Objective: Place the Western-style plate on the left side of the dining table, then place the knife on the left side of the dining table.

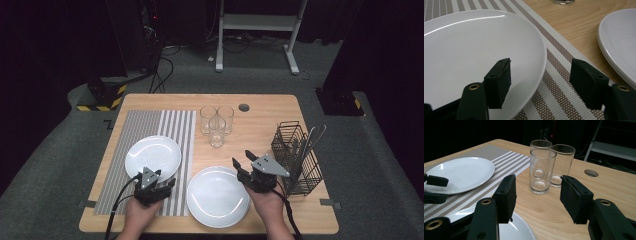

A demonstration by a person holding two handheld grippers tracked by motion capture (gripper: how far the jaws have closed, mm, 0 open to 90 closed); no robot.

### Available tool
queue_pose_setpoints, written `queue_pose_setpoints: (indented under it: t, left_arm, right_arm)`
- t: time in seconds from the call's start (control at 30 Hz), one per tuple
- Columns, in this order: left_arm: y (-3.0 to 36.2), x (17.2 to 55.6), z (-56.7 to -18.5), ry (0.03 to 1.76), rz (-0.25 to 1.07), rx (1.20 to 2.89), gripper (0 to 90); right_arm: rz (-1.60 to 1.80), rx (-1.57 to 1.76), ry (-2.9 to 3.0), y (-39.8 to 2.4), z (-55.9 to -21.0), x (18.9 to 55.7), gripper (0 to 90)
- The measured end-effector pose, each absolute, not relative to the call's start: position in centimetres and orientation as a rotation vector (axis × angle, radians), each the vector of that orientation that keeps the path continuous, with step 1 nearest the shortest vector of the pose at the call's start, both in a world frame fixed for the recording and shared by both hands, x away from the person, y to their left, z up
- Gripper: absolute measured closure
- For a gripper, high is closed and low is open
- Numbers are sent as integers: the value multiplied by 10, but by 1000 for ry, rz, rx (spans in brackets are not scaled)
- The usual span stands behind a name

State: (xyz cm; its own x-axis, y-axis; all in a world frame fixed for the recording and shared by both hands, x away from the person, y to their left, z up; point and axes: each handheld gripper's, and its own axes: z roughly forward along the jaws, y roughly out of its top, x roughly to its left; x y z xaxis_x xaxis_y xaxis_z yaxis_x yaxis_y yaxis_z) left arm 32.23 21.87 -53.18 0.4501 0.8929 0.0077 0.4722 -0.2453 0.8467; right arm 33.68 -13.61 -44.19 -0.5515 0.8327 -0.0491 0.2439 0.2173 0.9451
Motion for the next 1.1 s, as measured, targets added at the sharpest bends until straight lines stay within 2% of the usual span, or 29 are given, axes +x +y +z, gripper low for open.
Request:
queue_pose_setpoints:
  t: [1.1]
  left_arm:
    - [219,320,-532,1153,670,1869,342]
  right_arm:
    - [1357,967,1867,-141,-414,334,467]
